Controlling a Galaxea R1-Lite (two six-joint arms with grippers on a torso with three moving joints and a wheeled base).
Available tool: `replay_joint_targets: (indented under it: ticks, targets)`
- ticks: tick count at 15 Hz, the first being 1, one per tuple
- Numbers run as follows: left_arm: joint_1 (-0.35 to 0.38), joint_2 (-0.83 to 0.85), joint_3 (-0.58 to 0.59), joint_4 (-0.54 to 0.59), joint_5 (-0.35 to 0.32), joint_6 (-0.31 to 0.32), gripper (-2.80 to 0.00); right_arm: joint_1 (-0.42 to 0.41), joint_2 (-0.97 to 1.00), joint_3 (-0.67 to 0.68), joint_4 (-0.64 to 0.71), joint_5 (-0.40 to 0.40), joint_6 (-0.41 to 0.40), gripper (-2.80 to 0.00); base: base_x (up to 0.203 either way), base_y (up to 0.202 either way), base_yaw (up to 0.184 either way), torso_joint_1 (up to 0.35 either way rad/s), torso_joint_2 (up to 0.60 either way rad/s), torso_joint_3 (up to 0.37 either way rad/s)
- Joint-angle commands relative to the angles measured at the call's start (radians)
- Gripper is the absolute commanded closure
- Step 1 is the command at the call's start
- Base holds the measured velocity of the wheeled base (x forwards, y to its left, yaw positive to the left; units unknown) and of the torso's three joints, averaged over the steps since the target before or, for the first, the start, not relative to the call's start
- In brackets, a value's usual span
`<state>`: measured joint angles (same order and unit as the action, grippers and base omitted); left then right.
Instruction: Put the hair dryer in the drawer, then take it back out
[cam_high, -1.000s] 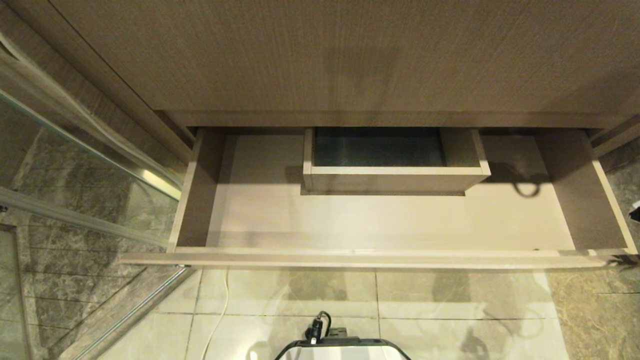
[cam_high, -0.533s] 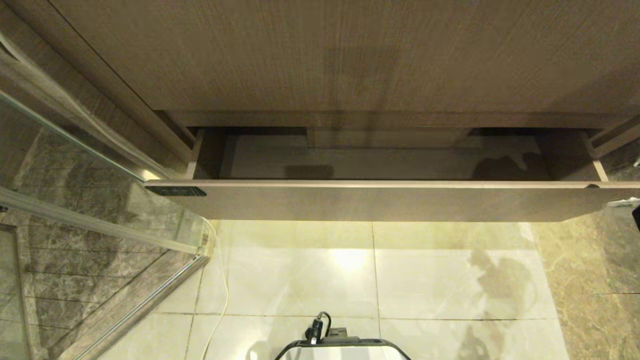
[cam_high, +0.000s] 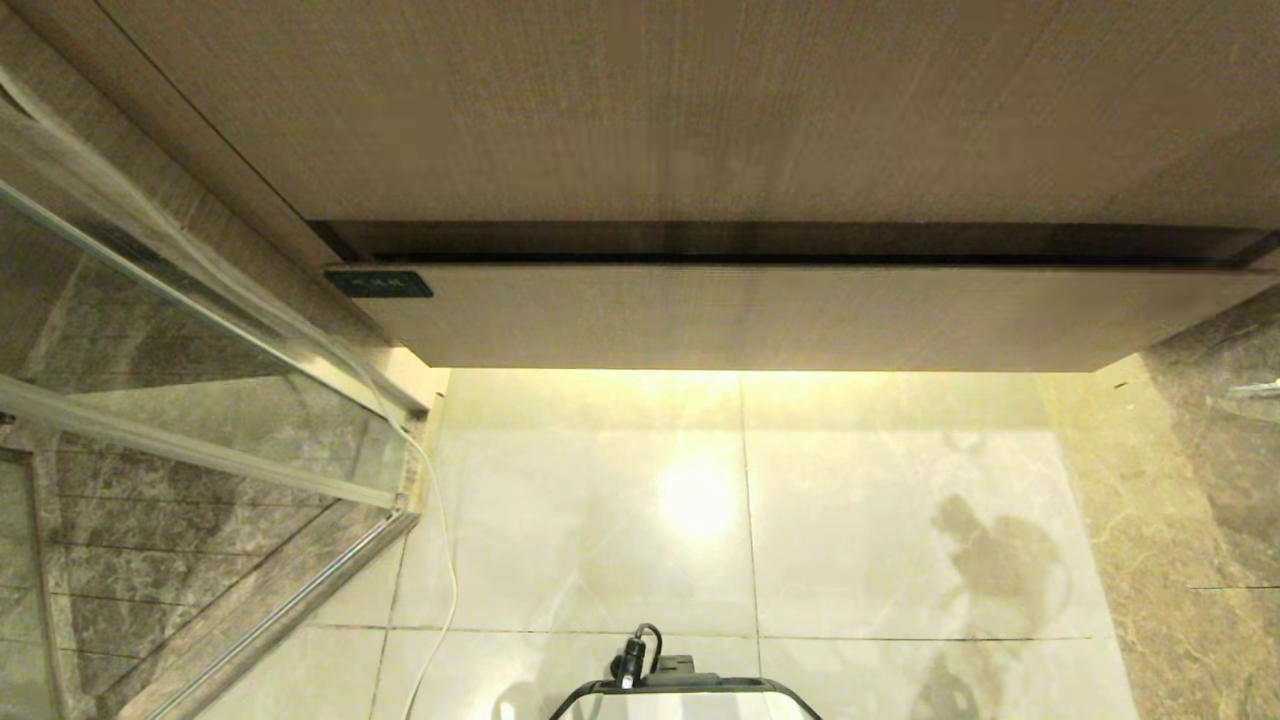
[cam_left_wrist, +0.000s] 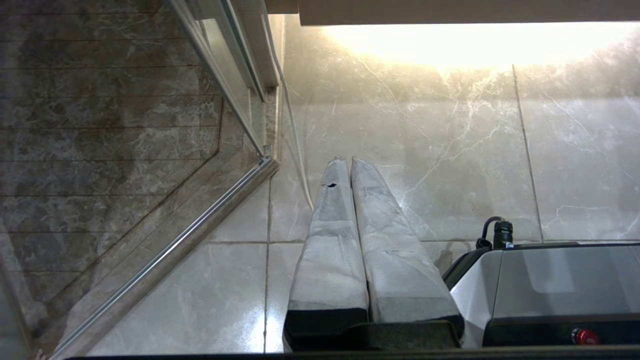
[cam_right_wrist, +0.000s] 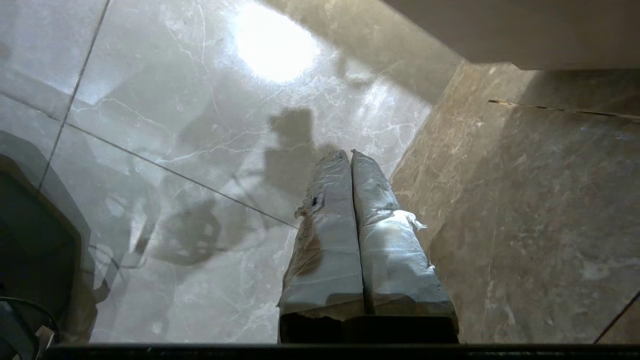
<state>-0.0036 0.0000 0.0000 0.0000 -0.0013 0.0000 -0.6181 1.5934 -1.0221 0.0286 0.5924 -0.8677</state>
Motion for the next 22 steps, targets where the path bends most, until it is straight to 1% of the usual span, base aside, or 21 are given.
replay_joint_targets:
  ticks: [1, 6, 8, 10, 11, 12, 14, 17, 18, 20, 22]
  targets:
    - [0.001, 0.0, 0.001, 0.0, 0.0, 0.0, 0.0, 0.0, -0.064, 0.031, 0.001, 0.002, -0.004, 0.0, 0.0, 0.0, 0.0, 0.0, 0.0, 0.0]
    - [0.001, 0.0, 0.0, 0.0, 0.0, 0.0, 0.0, 0.002, -0.182, 0.093, 0.02, 0.0, 0.017, 0.0, 0.0, 0.0, 0.0, 0.0, 0.0, 0.0]
    - [0.002, 0.0, 0.002, 0.0, 0.0, 0.0, 0.0, 0.004, -0.265, 0.12, 0.028, -0.003, 0.067, 0.0, 0.0, 0.0, 0.0, 0.0, 0.0, 0.0]
    - [0.001, 0.0, 0.0, 0.0, 0.0, 0.0, 0.0, 0.03, -0.361, 0.153, 0.034, -0.016, 0.165, 0.0, 0.0, 0.0, 0.0, 0.0, 0.0, 0.0]
    - [0.001, 0.0, 0.0, 0.0, -0.002, 0.0, 0.0, 0.06, -0.423, 0.181, 0.036, -0.045, 0.222, 0.0, 0.0, 0.0, 0.0, 0.0, 0.0, 0.0]
    - [0.002, 0.0, 0.002, 0.0, 0.0, 0.0, 0.0, 0.101, -0.484, 0.217, 0.036, -0.092, 0.279, 0.0, 0.0, 0.0, 0.0, 0.0, 0.0, 0.0]
    - [0.001, 0.0, 0.001, 0.0, 0.0, 0.0, 0.0, 0.203, -0.62, 0.298, 0.034, -0.181, 0.39, 0.0, 0.0, 0.0, 0.0, 0.0, 0.0, 0.0]
    - [0.001, 0.0, 0.001, 0.0, 0.0, 0.0, 0.0, 0.399, -0.882, 0.461, 0.036, -0.291, 0.541, 0.0, 0.0, 0.0, 0.0, 0.0, 0.0, 0.0]
    - [0.001, 0.0, 0.002, 0.0, 0.0, 0.0, 0.0, 0.446, -0.971, 0.527, 0.037, -0.321, 0.572, 0.0, 0.0, 0.0, 0.0, 0.0, 0.0, 0.0]
    - [0.002, 0.0, 0.0, 0.0, 0.0, 0.0, 0.0, 0.504, -1.158, 0.671, 0.037, -0.365, 0.615, 0.0, 0.0, 0.0, 0.0, 0.0, 0.0, 0.0]
    - [0.001, 0.0, 0.002, 0.0, 0.0, 0.0, 0.0, 0.578, -1.338, 0.784, 0.047, -0.404, 0.666, 0.0, 0.0, 0.0, 0.0, 0.0, 0.0, 0.0]
